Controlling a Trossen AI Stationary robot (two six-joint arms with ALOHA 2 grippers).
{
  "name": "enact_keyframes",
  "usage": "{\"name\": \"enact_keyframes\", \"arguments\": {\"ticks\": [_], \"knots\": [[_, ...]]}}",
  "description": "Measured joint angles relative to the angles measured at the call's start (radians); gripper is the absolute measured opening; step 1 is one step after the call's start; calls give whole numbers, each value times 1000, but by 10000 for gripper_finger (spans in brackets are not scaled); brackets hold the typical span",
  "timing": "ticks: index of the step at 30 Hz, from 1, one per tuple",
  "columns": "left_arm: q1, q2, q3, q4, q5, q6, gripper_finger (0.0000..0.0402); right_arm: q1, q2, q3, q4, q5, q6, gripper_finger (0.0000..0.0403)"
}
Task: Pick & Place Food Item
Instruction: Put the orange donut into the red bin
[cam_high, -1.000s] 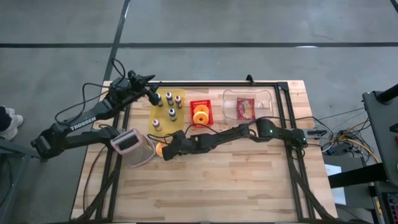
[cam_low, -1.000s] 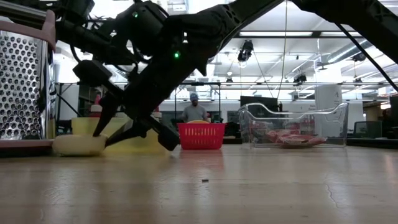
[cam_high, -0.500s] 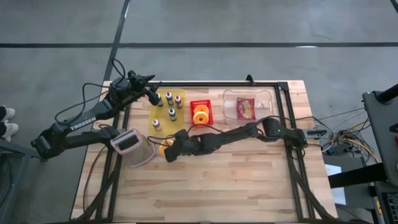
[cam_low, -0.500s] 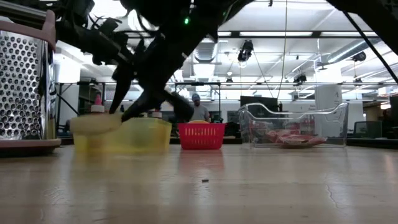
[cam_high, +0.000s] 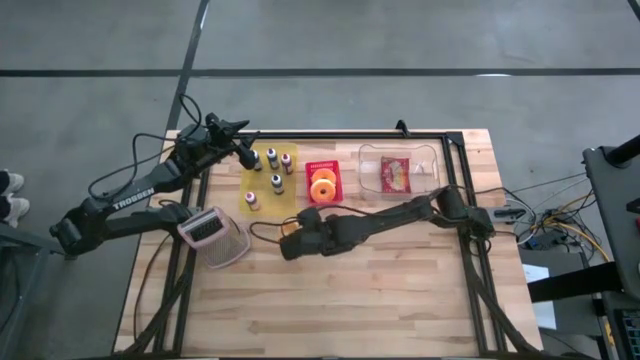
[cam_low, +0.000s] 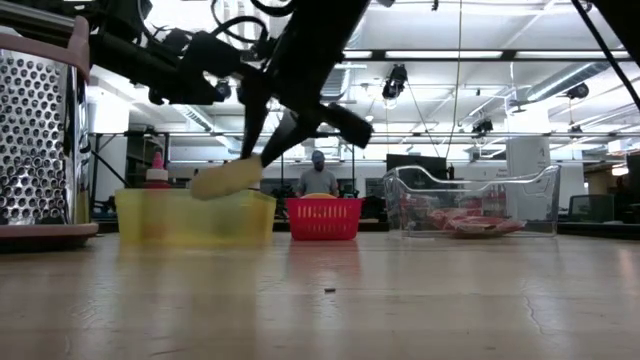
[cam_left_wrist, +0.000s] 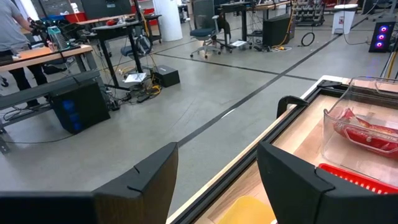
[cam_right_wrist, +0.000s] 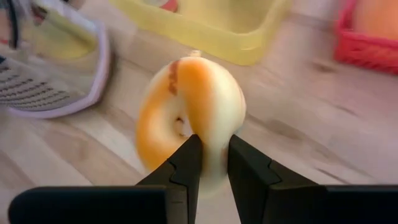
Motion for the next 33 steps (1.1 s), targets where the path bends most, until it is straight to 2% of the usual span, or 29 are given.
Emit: {"name": "enact_keyframes", "arguments": {"ticks": [6, 14, 29, 33], "knots": [[0, 0, 0, 0, 0, 0, 223, -7, -62, -22, -69, 53, 11, 68], [0, 4, 0, 1, 0, 0, 223, -83, -140, -28, -126, 57, -98, 68], [0, 5, 0, 0, 2, 0, 223, -253, -185, -30, -283, 21, -149, 68], [0, 5, 0, 0, 4, 0, 223, -305, -186, -30, -294, 3, -248, 68]]}}
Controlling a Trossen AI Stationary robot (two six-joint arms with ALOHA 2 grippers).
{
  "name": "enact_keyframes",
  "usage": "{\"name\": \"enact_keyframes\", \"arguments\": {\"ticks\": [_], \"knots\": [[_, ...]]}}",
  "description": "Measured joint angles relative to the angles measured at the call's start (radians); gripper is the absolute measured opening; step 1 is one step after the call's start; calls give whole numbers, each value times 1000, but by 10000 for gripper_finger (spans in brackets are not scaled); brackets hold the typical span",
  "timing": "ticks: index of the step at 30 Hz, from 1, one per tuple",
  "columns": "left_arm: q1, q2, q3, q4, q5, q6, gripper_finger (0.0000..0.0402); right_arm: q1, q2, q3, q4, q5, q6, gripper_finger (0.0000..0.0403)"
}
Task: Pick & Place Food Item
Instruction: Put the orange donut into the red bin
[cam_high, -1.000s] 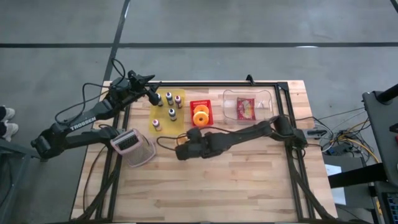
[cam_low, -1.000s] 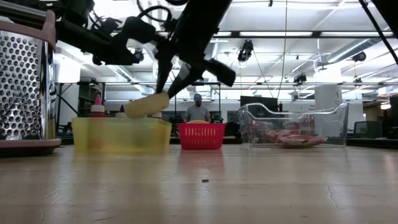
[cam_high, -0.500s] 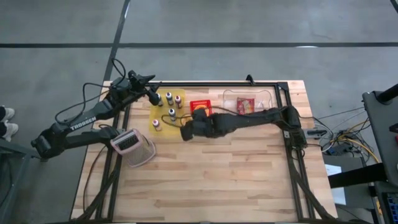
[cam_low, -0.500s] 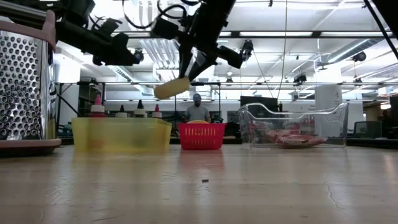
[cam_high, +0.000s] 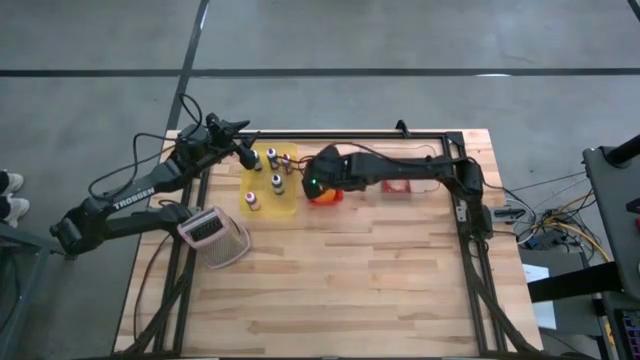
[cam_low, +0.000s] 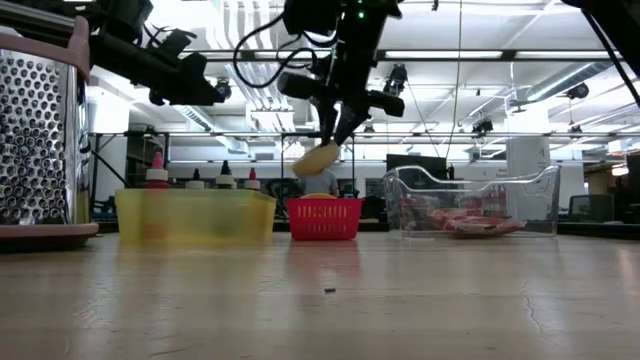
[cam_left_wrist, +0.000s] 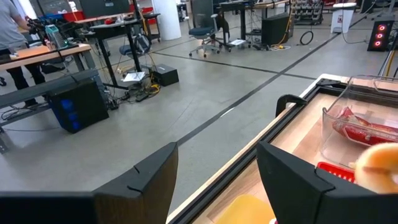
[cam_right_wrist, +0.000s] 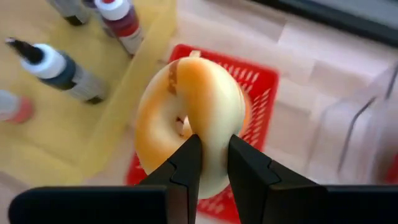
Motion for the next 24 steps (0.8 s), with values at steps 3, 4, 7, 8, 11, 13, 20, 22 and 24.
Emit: {"name": "enact_keyframes", "arguments": {"ticks": [3, 4, 7, 8, 11, 13, 20, 22, 24], "knots": [[0, 0, 0, 0, 0, 0, 223, -38, 0, 0, 0, 1, -175, 68], [0, 0, 0, 0, 0, 0, 223, -50, 0, 0, 1, 3, -249, 68], [0, 0, 0, 0, 0, 0, 223, -85, 0, 0, 0, 24, -433, 68], [0, 0, 0, 0, 0, 0, 223, -96, 0, 0, -2, 26, -486, 68], [0, 0, 0, 0, 0, 0, 223, -125, 0, 0, -4, 67, -646, 68], [0, 0, 0, 0, 0, 0, 223, -141, 1, 0, 7, 103, -694, 68], [0, 0, 0, 0, 0, 0, 223, -155, 1, -6, 40, 108, -712, 68], [0, 0, 0, 0, 0, 0, 223, -153, 1, -20, 59, 106, -752, 68], [0, 0, 0, 0, 0, 0, 223, -149, 2, -39, 96, 106, -807, 68]]}}
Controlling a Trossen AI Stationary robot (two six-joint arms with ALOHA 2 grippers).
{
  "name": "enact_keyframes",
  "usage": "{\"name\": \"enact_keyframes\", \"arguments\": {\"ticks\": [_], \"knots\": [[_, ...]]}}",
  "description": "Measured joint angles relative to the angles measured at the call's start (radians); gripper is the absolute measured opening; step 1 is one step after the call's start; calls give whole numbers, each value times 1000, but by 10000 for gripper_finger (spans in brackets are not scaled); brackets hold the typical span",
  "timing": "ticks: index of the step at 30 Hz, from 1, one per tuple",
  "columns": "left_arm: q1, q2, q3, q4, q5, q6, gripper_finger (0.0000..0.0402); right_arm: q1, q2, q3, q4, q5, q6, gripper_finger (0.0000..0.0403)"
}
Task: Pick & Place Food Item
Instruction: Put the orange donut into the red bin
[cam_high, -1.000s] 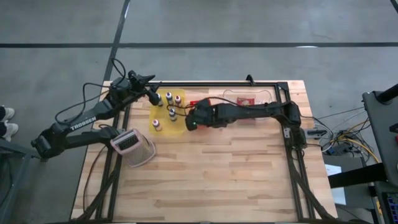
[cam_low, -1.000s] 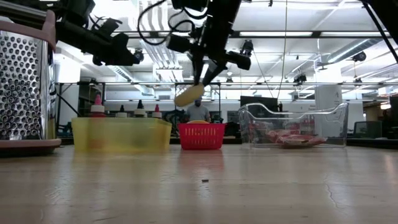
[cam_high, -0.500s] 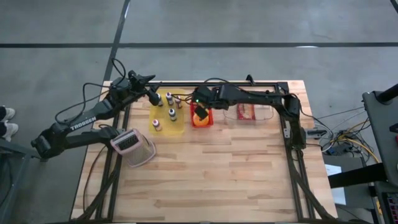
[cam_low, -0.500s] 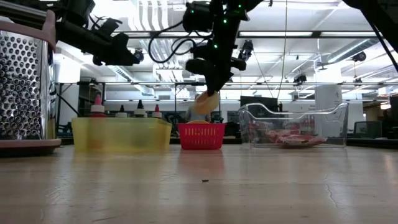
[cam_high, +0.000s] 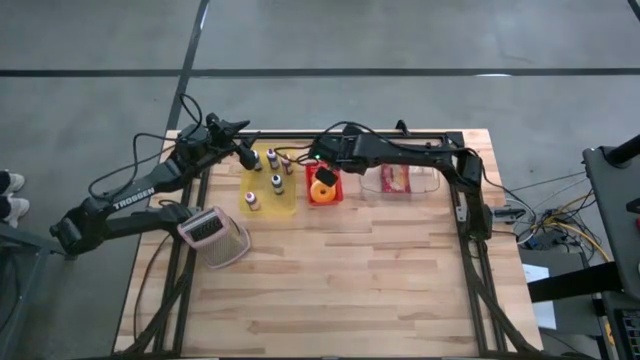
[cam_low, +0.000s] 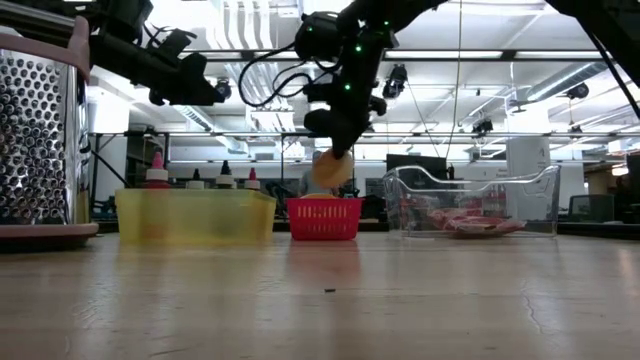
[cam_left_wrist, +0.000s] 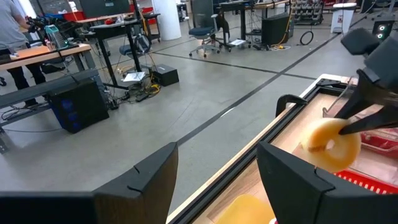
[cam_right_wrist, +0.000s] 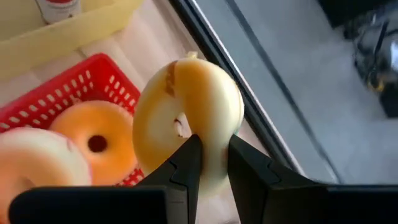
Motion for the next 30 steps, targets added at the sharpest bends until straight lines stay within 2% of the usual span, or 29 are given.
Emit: {"name": "enact_keyframes", "arguments": {"ticks": [7, 16, 22, 30], "knots": [[0, 0, 0, 0, 0, 0, 223, 23, 0, -74, 154, -1, -223, 68], [0, 0, 0, 0, 0, 0, 223, 38, 0, -131, 218, 10, -356, 68], [0, 0, 0, 0, 0, 0, 223, 41, 0, -194, 332, 22, -494, 68], [0, 0, 0, 0, 0, 0, 223, 42, 0, -239, 354, 20, -529, 68]]}}
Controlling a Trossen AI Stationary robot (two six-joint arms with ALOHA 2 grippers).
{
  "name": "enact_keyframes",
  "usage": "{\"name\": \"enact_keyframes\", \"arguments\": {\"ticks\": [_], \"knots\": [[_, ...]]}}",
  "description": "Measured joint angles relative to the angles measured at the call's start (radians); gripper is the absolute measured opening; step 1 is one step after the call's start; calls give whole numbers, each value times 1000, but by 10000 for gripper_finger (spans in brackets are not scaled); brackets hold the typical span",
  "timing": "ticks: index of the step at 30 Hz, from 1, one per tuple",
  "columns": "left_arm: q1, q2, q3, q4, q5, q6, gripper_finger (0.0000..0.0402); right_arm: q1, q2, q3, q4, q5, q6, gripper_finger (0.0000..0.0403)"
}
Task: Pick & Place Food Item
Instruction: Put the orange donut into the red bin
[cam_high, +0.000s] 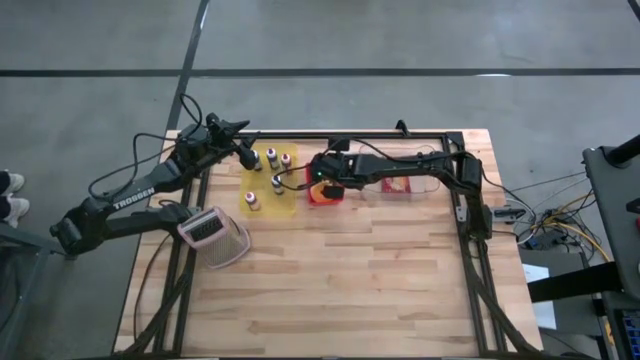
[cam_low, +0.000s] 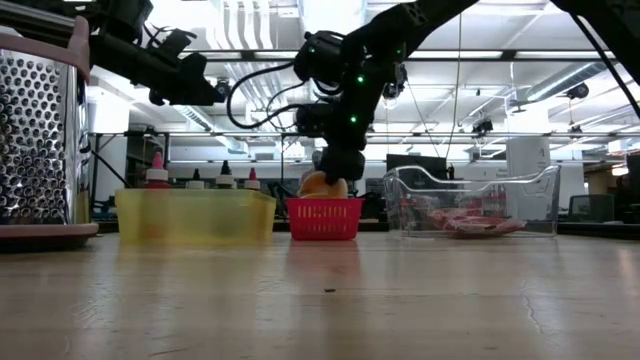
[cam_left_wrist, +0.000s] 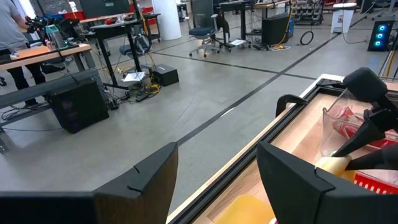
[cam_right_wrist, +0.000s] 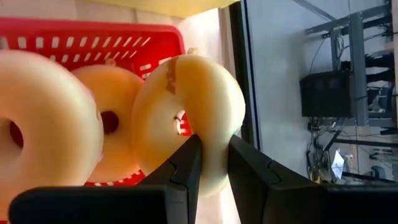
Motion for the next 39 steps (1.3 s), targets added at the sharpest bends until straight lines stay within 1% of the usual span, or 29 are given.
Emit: {"name": "enact_keyframes", "arguments": {"ticks": [18, 23, 34, 39], "knots": [[0, 0, 0, 0, 0, 0, 223, 24, -2, -66, 56, -1, -15, 72], [0, 0, 0, 0, 0, 0, 223, 40, -2, -67, 96, 8, -29, 95], [0, 0, 0, 0, 0, 0, 223, 39, -1, -67, 108, 13, -11, 160], [0, 0, 0, 0, 0, 0, 223, 39, -1, -67, 127, 14, 7, 178]]}}
